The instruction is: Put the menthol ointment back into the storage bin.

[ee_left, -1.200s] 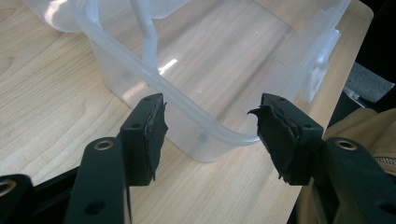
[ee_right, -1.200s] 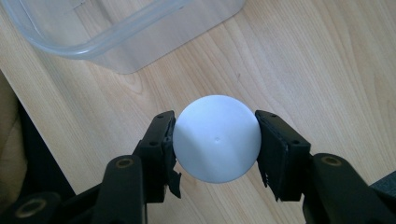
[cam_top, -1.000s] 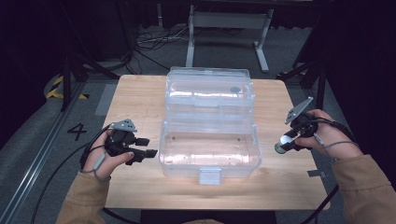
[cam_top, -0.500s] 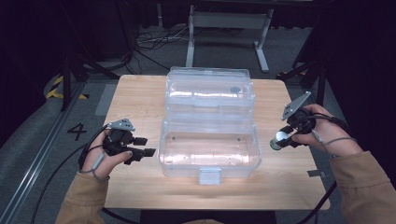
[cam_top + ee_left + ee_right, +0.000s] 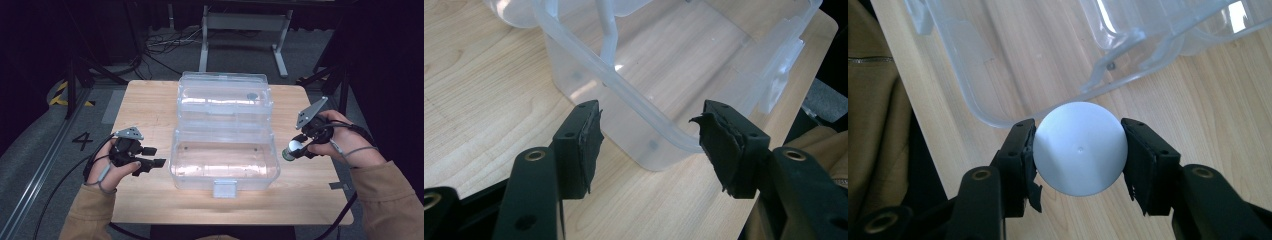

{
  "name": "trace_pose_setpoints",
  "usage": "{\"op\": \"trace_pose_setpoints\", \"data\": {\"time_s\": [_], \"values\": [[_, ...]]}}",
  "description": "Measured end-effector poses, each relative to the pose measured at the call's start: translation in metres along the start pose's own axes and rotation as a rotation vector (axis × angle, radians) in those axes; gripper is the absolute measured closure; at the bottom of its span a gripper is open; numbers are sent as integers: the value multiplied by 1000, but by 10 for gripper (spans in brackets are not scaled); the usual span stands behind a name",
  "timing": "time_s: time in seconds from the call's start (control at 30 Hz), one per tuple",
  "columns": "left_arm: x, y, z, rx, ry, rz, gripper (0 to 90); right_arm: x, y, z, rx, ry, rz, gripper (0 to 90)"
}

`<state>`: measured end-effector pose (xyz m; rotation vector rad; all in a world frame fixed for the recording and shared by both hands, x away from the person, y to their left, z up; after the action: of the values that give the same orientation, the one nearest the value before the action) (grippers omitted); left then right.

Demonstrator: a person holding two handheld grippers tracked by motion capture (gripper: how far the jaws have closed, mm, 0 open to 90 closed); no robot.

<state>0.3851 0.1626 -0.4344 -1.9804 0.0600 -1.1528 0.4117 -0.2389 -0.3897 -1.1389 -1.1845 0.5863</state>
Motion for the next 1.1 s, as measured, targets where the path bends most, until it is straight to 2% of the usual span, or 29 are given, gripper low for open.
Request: {"op": "trace_pose_setpoints", "data": {"time_s": [0.13, 0.57, 1.1], "values": [[0, 0, 0, 1, 0, 2, 425, 9, 0, 6, 10, -30, -7, 506], [-1, 0, 1, 6, -5, 2, 423, 26, 7, 18, 33, -66, 7, 506], [-1, -1, 2, 10, -8, 1, 422, 42, 27, 32, 81, -98, 28, 505]]}}
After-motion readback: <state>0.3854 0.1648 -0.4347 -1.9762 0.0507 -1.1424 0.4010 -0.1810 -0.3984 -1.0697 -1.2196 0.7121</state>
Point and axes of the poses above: each handheld gripper's, and its own axes: y roughly forward along the jaws, x roughly out of its top, z roughly to its left, the point moved 10 cm from there along y, roughly forward along the jaws, and after that the axes turned 3 degrees about -z, right-handed, at the moved point
